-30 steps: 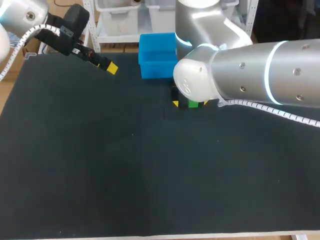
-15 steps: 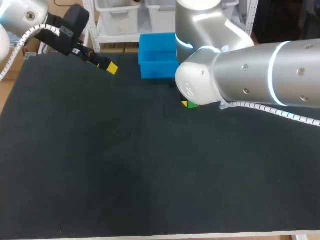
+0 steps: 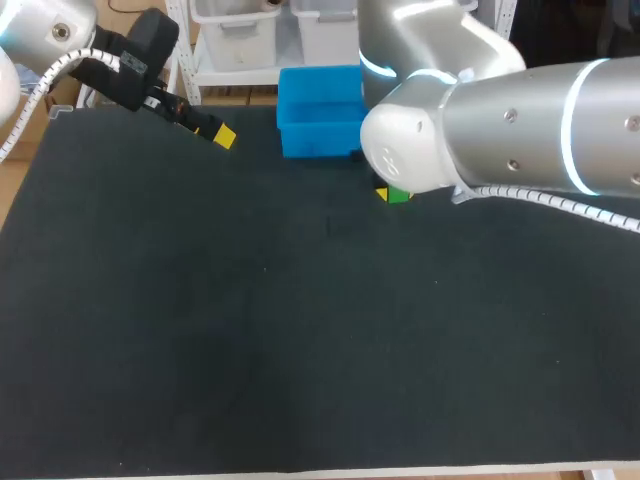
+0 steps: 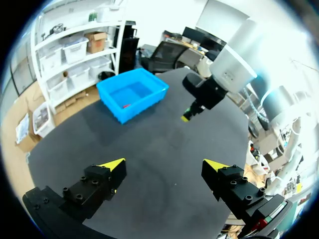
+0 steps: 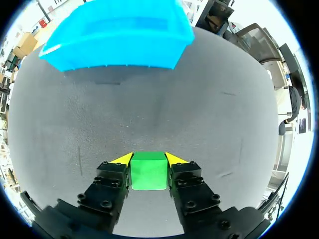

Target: Use the left arm to pick the red cube and place it into the blue plastic box first, then use the right arm to grasp the green cube and put it into the same blue plastic box after the first action is fully finished.

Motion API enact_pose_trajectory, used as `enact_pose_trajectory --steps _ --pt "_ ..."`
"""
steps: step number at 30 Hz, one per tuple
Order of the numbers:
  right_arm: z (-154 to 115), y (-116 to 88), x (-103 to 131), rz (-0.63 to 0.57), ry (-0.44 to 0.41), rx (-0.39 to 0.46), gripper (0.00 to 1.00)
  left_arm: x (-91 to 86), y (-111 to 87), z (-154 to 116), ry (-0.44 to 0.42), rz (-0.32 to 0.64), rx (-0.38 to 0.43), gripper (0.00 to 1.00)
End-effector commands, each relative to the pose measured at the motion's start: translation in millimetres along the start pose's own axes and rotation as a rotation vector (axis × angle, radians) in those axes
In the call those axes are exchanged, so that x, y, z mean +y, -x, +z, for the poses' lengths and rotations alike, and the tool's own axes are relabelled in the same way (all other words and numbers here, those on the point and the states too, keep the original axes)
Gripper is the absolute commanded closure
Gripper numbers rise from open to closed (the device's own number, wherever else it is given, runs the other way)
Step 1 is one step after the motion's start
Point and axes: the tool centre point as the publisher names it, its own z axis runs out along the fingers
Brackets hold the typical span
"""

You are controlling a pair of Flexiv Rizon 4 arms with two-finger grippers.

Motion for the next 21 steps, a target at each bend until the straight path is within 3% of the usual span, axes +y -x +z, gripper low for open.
enact_pose_trajectory --steps 1,7,12,21 --pt "-19 -8 -9 0.006 0.015 -0.041 1.00 0.8 -1.2 0 -0.003 0.003 -0.005 0.00" --pt "-44 -1 -14 -0.008 0.037 -0.056 1.00 0.8 -1.2 0 -0.003 0.003 -0.005 0.00" --pt "-65 5 -17 -0.037 0.118 -0.059 1.00 0.8 -1.2 0 -0.003 0.003 -0.005 0.00" --pt "-96 23 -16 -0.112 0.174 -0.111 1.00 0.8 -1.2 0 -0.003 0.003 -0.005 0.00"
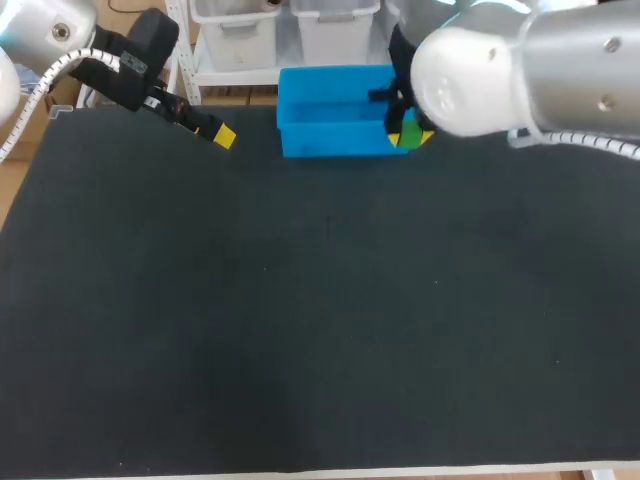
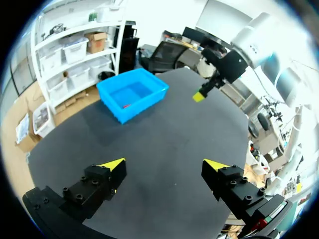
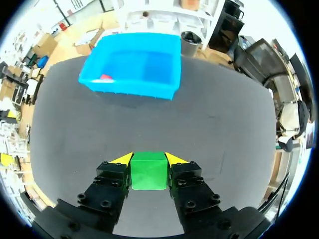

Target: Use the left arm to pick the red cube and place it into the blue plastic box first, then use the right arm to grasp the green cube and put it into the same blue plastic box after the first action is fully finished.

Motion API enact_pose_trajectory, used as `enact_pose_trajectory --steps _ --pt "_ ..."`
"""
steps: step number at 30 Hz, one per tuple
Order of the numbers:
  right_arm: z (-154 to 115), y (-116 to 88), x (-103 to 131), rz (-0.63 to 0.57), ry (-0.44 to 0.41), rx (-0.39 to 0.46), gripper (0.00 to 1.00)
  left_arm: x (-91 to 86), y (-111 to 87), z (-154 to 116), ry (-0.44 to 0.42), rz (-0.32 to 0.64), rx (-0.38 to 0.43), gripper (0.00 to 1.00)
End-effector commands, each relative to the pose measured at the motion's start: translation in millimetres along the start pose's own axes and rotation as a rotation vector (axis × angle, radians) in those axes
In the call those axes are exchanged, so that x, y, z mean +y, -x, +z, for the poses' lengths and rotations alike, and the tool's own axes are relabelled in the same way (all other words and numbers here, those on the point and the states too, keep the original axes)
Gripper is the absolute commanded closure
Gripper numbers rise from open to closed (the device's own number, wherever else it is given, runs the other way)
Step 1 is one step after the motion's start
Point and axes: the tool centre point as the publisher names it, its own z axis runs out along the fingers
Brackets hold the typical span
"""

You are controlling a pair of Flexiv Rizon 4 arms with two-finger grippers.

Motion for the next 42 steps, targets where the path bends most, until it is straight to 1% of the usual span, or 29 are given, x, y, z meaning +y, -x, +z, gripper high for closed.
enact_pose_trajectory --steps 1,8,9,12,22,31,42 --pt "-10 4 -1 -0.024 0.020 -0.020 1.00 0.9 -1.2 0 -0.003 0.003 -0.005 0.00" --pt "-13 22 1 -0.062 0.063 -0.047 1.00 0.9 -1.2 0 -0.003 0.003 -0.005 0.00" --pt "-14 28 1 -0.075 0.068 -0.054 1.00 0.9 -1.2 0 -0.003 0.003 -0.005 0.00" --pt "-15 36 2 -0.086 0.091 -0.066 1.00 0.9 -1.2 0 -0.003 0.003 -0.005 0.00" --pt "-15 65 -7 -0.109 0.193 -0.111 1.00 0.9 -1.2 0 -0.003 0.003 -0.005 0.00" --pt "-8 89 -11 -0.160 0.257 -0.125 1.00 0.9 -1.2 0 -0.003 0.003 -0.005 0.00" --pt "-10 123 -12 -0.198 0.314 -0.152 1.00 0.9 -1.2 0 -0.003 0.003 -0.005 0.00"
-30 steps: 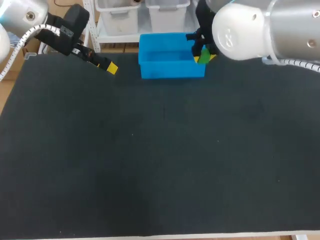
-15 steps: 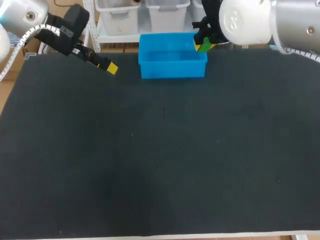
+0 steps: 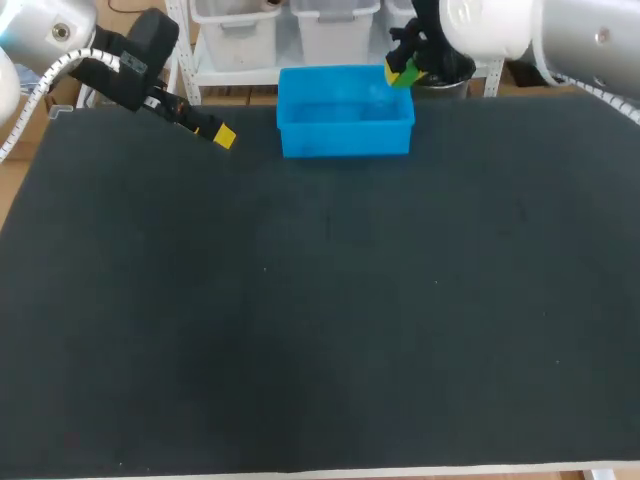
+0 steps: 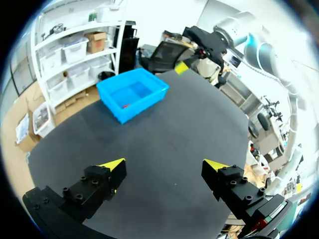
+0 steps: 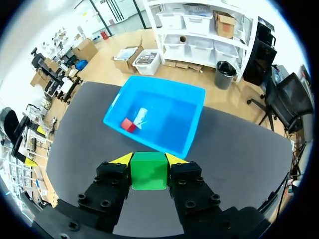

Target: Use the left arm to pick the red cube and place it into the blue plastic box first, then use the right arm to grasp the green cube and put it into the same blue plastic box after the first action is fully finished.

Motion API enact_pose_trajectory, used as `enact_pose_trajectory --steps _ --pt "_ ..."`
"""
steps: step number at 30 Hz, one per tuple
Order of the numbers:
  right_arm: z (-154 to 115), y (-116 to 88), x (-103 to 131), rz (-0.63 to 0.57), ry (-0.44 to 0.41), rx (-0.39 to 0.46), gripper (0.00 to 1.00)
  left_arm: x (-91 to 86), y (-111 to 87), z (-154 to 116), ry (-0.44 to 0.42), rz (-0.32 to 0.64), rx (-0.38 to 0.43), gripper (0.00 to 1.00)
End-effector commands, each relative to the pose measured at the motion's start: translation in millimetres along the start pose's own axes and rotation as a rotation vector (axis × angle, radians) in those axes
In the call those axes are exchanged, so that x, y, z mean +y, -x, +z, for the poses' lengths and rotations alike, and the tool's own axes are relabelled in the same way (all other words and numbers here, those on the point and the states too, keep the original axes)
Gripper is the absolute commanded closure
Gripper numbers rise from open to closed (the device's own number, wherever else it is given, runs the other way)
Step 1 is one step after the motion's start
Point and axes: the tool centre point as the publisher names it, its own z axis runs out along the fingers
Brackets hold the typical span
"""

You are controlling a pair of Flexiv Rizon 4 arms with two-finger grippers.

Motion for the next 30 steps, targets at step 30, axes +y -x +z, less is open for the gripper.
enact_pose_trajectory --steps 30 --pt "58 66 -16 -0.045 0.175 0.043 1.00 0.9 -1.2 0 -0.003 0.003 -0.005 0.00"
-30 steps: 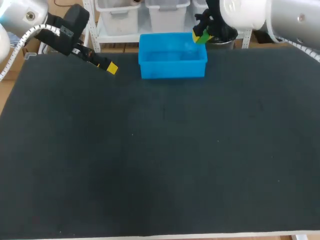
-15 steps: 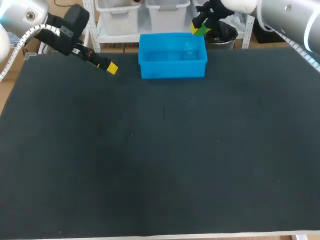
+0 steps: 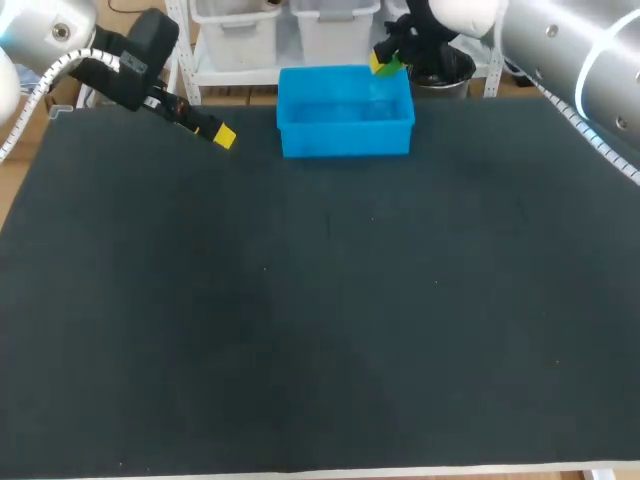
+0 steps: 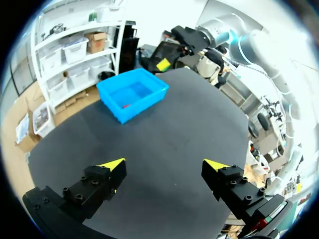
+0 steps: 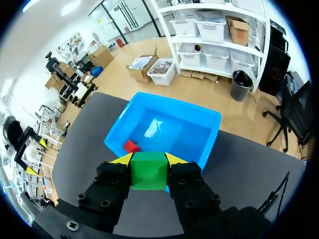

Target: Use the left arm to pick the red cube and place it into the blue plastic box first, then use the right arm to grasp the green cube and put it into the same blue plastic box after the first action is fully finished.

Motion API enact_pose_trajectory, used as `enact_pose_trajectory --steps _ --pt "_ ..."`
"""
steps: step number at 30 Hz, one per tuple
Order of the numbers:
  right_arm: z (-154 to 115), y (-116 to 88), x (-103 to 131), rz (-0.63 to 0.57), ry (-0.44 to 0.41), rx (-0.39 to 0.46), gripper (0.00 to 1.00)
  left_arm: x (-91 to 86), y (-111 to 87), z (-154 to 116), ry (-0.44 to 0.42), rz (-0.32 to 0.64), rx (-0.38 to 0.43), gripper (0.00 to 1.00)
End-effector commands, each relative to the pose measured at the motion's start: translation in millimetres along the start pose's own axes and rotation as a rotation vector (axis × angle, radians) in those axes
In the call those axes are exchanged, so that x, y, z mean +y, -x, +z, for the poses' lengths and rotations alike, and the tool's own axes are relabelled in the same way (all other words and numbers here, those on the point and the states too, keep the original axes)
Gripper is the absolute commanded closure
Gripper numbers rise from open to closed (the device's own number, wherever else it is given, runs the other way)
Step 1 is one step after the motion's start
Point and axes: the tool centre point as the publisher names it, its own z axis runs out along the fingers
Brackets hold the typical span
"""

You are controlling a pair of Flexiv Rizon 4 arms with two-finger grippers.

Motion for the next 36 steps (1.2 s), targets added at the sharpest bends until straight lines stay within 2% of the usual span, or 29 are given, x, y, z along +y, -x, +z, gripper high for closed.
enact_pose_trajectory --steps 1,4,5,6,13,22,26,36 --pt "19 23 -13 0.005 0.037 0.123 1.00 0.9 -1.2 0 -0.003 0.003 -0.005 0.00" --pt "24 25 -14 -0.007 0.016 0.136 1.00 0.9 -1.2 0 -0.003 0.003 -0.005 0.00" --pt "25 25 -14 -0.006 0.014 0.139 0.68 0.9 -1.2 0 -0.003 0.003 -0.005 0.00" --pt "26 26 -14 -0.004 0.016 0.141 0.00 0.9 -1.2 0 -0.003 0.003 -0.005 0.00" --pt "27 28 -15 0.009 0.011 0.145 0.00 0.9 -1.2 0 -0.003 0.003 -0.005 0.00" --pt "15 27 -12 0.009 0.000 0.130 0.00 0.9 -1.2 0 -0.003 0.003 -0.005 0.00" --pt "4 22 -9 0.006 -0.008 0.116 0.00 0.9 -1.2 0 -0.003 0.003 -0.005 0.00" --pt "-35 -3 -8 0.028 -0.022 0.059 0.00 0.9 -1.2 0 -0.003 0.003 -0.005 0.00"
